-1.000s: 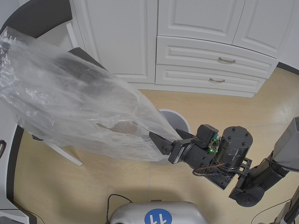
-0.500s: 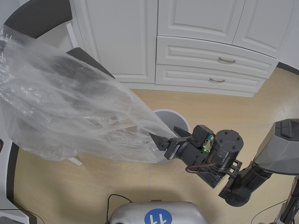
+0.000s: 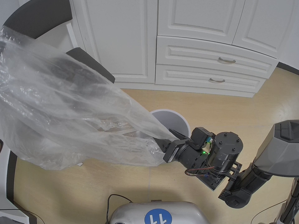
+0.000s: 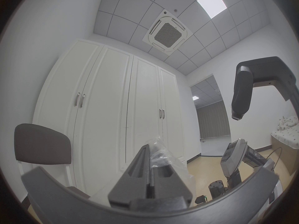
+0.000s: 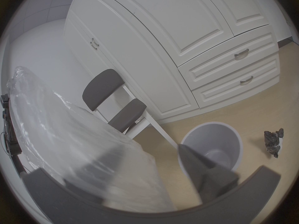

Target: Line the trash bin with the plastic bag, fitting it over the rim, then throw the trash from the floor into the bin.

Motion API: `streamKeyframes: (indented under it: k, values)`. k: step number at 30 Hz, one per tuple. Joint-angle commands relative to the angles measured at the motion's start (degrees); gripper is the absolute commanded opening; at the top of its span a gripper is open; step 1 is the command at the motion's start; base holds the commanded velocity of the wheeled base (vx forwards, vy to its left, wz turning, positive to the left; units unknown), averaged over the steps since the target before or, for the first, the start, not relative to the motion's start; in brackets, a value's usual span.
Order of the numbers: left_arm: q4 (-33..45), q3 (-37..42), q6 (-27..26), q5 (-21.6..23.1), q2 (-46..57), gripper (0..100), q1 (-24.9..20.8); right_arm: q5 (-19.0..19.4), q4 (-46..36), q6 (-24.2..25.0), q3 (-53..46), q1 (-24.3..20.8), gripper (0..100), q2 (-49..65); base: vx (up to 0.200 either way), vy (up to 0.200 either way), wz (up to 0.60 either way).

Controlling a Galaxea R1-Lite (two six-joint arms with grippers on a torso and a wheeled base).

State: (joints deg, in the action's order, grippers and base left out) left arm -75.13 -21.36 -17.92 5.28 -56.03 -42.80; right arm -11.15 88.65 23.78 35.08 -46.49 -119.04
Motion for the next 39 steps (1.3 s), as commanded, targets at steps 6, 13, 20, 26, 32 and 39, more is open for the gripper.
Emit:
streamKeyframes:
  k: [6, 13, 20, 26, 32, 39]
  values:
    - [0.3, 0.2, 0.5, -0.1, -0.4, 0, 0.0, 0.0, -0.1, 0.1, -0.5, -0.4, 0, 1.5, 0.0, 0.0, 0.0]
    - [2.6, 1.0, 6.3, 0.1, -1.8, 0, 0.2, 1.1, -1.9, -0.3, -5.7, 0.9, 0, 6.5, 0.0, 0.0, 0.0]
    - [11.0, 0.2, 14.7, -0.4, -7.7, 0, 0.4, 6.8, -3.5, -0.3, -5.4, 9.0, 0, 1.9, 0.0, 0.0, 0.0]
    - [12.3, 0.0, 14.9, -1.9, -10.8, 0, 1.1, 6.8, -5.0, -3.5, -6.1, 9.2, 0, 7.4, 0.0, 0.0, 0.0]
    - [16.9, -0.6, 14.9, -4.0, -12.2, 0, 3.2, 6.2, -15.5, -8.6, -8.0, 8.2, 0, 19.7, 0.0, 0.0, 0.0]
    - [23.4, -2.9, 15.0, -6.9, -14.5, 0, 6.0, 2.7, -26.1, -10.5, -8.1, 5.4, 0, 29.1, 0.0, 0.0, 0.0]
